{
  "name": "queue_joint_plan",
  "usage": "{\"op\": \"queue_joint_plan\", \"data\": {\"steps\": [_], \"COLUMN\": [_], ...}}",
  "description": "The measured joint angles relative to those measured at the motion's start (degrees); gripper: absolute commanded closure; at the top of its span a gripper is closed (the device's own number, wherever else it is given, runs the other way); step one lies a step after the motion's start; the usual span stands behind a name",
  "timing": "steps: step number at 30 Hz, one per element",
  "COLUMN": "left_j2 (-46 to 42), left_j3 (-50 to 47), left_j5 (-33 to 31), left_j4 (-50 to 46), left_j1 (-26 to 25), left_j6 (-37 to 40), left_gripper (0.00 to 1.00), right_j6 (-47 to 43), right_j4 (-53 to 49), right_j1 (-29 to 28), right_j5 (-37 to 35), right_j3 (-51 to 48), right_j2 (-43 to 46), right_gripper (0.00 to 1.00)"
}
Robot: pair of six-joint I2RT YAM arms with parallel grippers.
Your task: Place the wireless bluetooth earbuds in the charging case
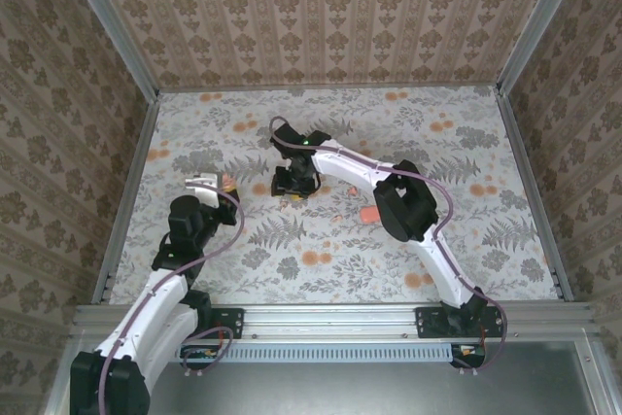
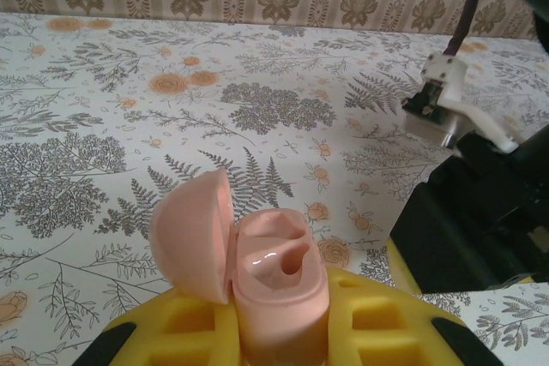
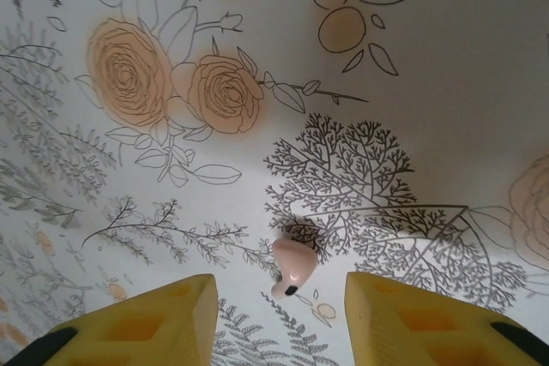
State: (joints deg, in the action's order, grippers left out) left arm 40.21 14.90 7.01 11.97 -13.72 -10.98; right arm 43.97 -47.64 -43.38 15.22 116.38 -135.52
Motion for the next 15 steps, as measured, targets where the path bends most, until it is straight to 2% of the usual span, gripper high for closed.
{"op": "queue_joint_plan", "data": {"steps": [15], "left_j2": [-2.8], "left_j3": [-0.2], "left_j5": [-0.9], "left_j4": [0.0], "left_j1": [1.0], "left_j6": [0.0], "left_gripper": [0.81], "right_j6": [-0.1], "right_j4": [-2.5], "right_j1": [-0.6], "right_j5": [0.7], "right_j3": [3.7], "right_j2": [-3.9], "right_gripper": [0.62]}}
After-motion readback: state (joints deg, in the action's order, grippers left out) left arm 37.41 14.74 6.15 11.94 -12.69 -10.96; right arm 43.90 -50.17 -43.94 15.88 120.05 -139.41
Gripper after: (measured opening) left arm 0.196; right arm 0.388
